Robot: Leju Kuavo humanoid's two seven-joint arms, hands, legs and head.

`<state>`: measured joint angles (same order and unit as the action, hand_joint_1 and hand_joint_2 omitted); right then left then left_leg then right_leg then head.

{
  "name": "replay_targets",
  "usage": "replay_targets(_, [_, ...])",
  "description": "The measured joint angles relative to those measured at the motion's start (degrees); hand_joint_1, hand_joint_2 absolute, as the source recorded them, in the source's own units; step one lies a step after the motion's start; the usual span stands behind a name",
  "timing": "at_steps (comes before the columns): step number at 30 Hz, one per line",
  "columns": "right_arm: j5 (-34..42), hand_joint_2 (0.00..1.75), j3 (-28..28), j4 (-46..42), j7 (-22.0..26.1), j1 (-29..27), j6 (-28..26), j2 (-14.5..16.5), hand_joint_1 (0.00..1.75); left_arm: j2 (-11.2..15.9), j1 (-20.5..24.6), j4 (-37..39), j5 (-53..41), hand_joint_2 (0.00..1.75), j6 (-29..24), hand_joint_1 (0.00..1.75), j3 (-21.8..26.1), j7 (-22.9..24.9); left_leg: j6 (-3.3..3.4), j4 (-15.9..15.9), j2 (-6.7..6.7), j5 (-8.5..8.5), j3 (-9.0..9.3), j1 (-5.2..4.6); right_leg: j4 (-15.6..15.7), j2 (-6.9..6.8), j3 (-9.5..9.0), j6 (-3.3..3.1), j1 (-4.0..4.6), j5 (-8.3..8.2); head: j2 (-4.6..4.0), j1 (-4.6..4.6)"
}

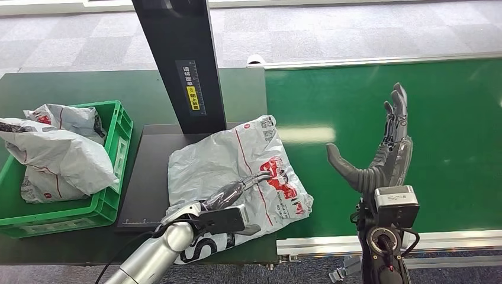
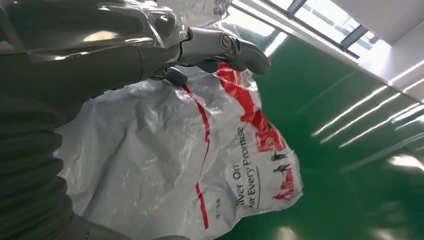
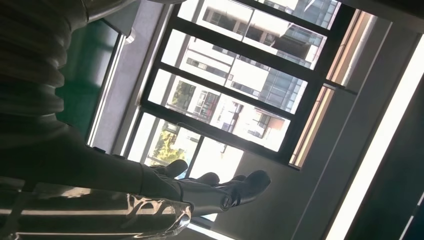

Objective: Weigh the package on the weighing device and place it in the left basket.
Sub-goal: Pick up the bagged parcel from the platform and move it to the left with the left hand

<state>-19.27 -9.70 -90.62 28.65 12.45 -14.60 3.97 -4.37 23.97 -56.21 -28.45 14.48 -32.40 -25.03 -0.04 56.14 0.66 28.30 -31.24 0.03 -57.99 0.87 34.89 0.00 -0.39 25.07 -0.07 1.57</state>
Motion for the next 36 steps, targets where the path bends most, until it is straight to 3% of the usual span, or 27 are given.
replay_targets(3, [0.02, 1.75, 0.0, 0.09, 0.0, 0.14, 0.04, 0.08, 0.0, -0.7, 0.7, 2.91, -3.1, 1.75, -2.97, 0.0, -1.43, 0.96, 0.0, 0.0, 0.0, 0.0, 0.0, 0.0, 0.0, 0.0, 0.0, 0.0, 0.0, 0.0, 0.0, 0.0])
replay_targets(8, [-0.03, 1.75, 0.0, 0.14, 0.0, 0.21, 0.04, 0.41, 0.0, -2.61, 2.79, 8.22, -10.13, 1.75, -12.35, 0.0, -4.03, 3.69, 0.0, 0.0, 0.01, 0.0, 0.0, 0.0, 0.0, 0.0, 0.0, 0.0, 0.0, 0.0, 0.0, 0.01])
replay_targets(14, [-0.34, 1.75, 0.0, 0.14, 0.0, 0.19, 0.04, 0.84, 0.0, -4.79, 4.87, 12.4, -17.86, 1.75, -21.96, 0.0, -6.1, 9.73, 0.0, 0.0, 0.01, 0.0, 0.0, 0.0, 0.0, 0.0, 0.0, 0.0, 0.0, 0.0, 0.0, 0.01])
replay_targets(20, [-0.42, 1.75, 0.0, 0.14, 0.0, 0.19, 0.04, 1.2, 0.0, -6.38, 5.92, 14.99, -21.83, 1.75, -25.93, 0.0, -6.6, 12.75, 0.0, 0.0, 0.01, 0.0, -0.01, 0.0, 0.0, 0.0, 0.0, 0.0, 0.0, 0.0, 0.0, 0.01])
replay_targets(26, [-0.42, 1.75, -0.01, 0.16, 0.0, 0.22, 0.02, 1.43, 0.0, -7.32, 6.55, 16.64, -22.93, 1.75, -25.58, 0.02, -6.59, 13.6, 0.0, 0.0, 0.01, 0.0, -0.01, 0.0, 0.0, 0.0, 0.0, 0.0, 0.0, 0.0, 0.0, 0.01])
replay_targets(30, [-0.41, 1.75, -0.02, 0.18, 0.0, 0.22, -0.04, 1.43, 0.0, -7.62, 6.87, 17.71, -24.08, 1.75, -24.25, 1.74, -6.48, 13.57, 0.0, 0.0, 0.01, 0.0, -0.01, 0.0, 0.0, -0.01, 0.0, 0.0, 0.0, 0.0, 0.0, 0.01])
replay_targets(36, [-0.4, 1.75, -0.02, 0.16, 0.0, 0.2, -0.23, 1.55, 0.0, -7.8, 7.18, 19.12, -25.22, 1.75, -23.64, 1.75, -6.34, 13.43, 0.0, 0.0, 0.01, 0.0, -0.01, 0.0, 0.0, 0.0, -0.01, 0.0, 0.0, 0.0, 0.0, 0.01])
